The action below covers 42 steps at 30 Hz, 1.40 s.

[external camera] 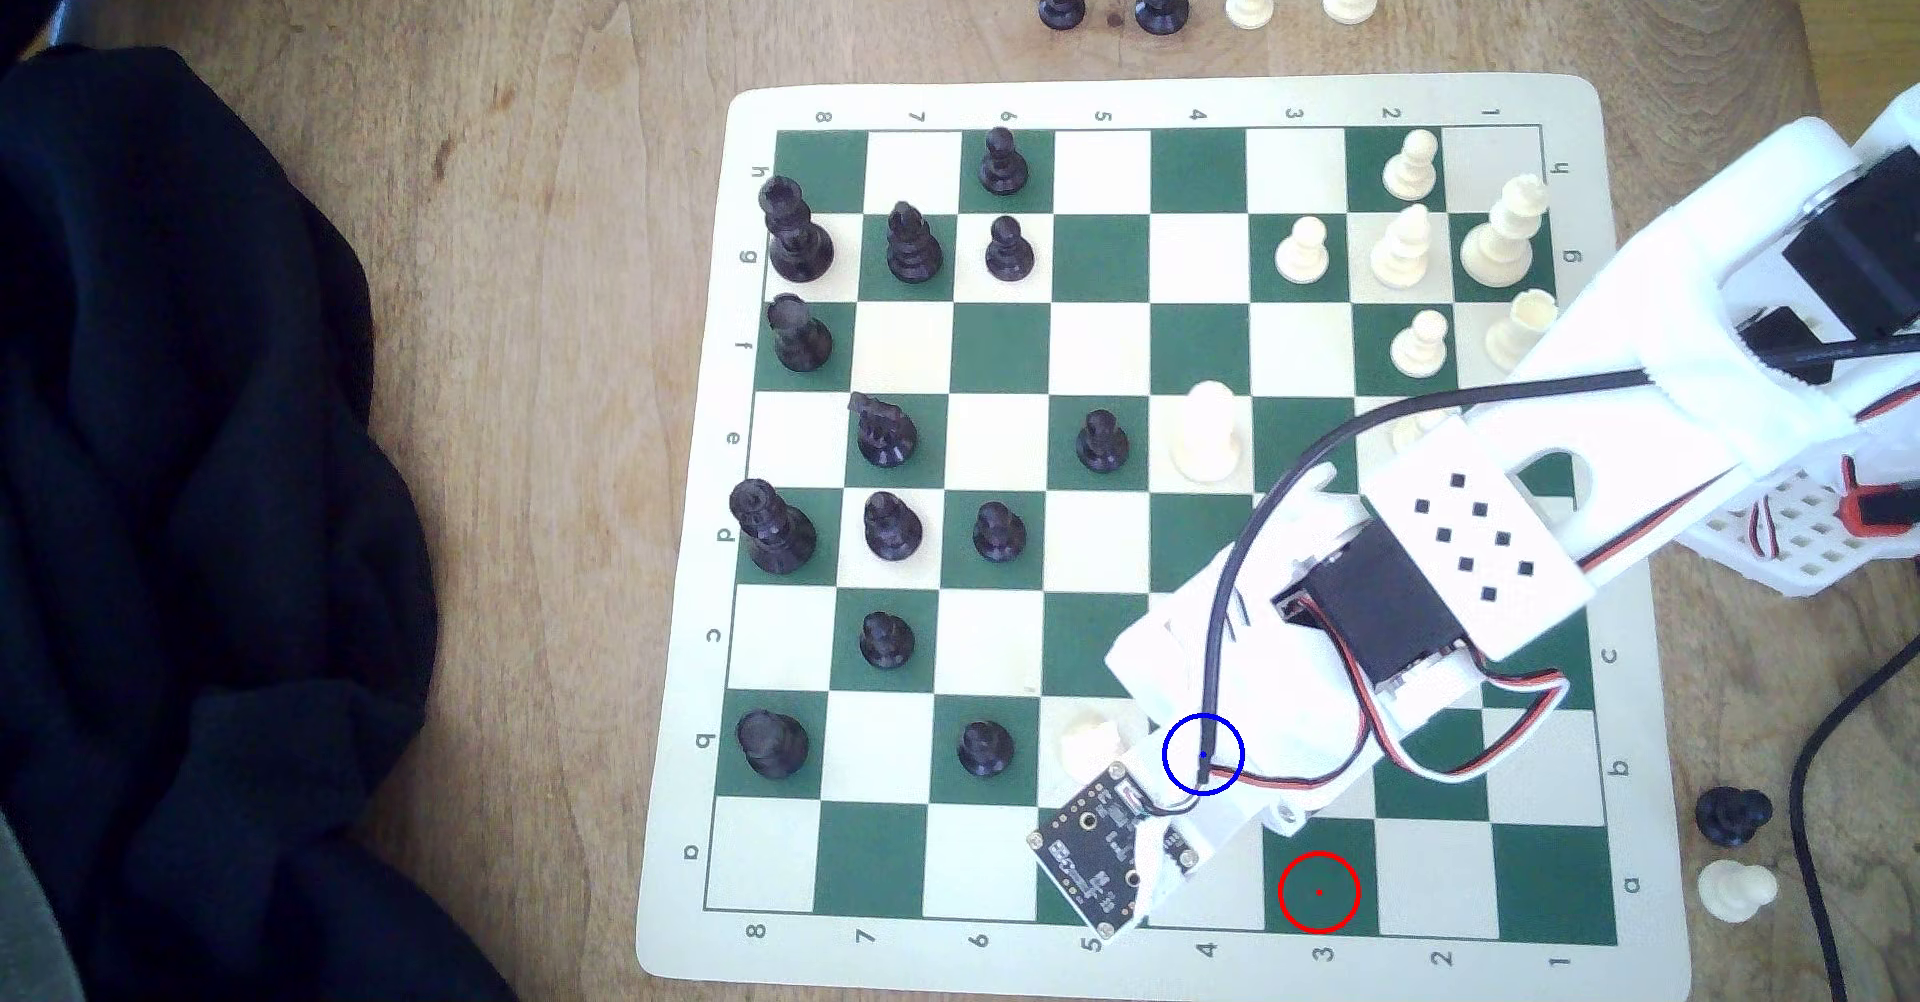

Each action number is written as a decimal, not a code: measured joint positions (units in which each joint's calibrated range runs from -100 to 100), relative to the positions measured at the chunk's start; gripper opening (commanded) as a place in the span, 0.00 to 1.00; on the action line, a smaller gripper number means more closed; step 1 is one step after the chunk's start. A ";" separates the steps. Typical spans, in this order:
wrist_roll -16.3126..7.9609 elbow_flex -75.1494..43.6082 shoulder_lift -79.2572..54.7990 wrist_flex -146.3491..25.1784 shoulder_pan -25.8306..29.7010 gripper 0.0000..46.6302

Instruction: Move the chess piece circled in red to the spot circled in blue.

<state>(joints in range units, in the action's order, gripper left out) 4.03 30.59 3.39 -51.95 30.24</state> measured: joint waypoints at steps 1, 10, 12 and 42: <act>0.00 0.00 0.00 0.00 0.00 0.01; 0.00 0.00 -1.51 1.35 0.00 0.01; 0.00 0.00 -1.59 1.35 0.00 0.01; 0.88 1.45 -1.26 -0.96 0.00 0.39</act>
<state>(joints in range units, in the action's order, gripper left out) 4.91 32.04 2.14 -52.91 30.24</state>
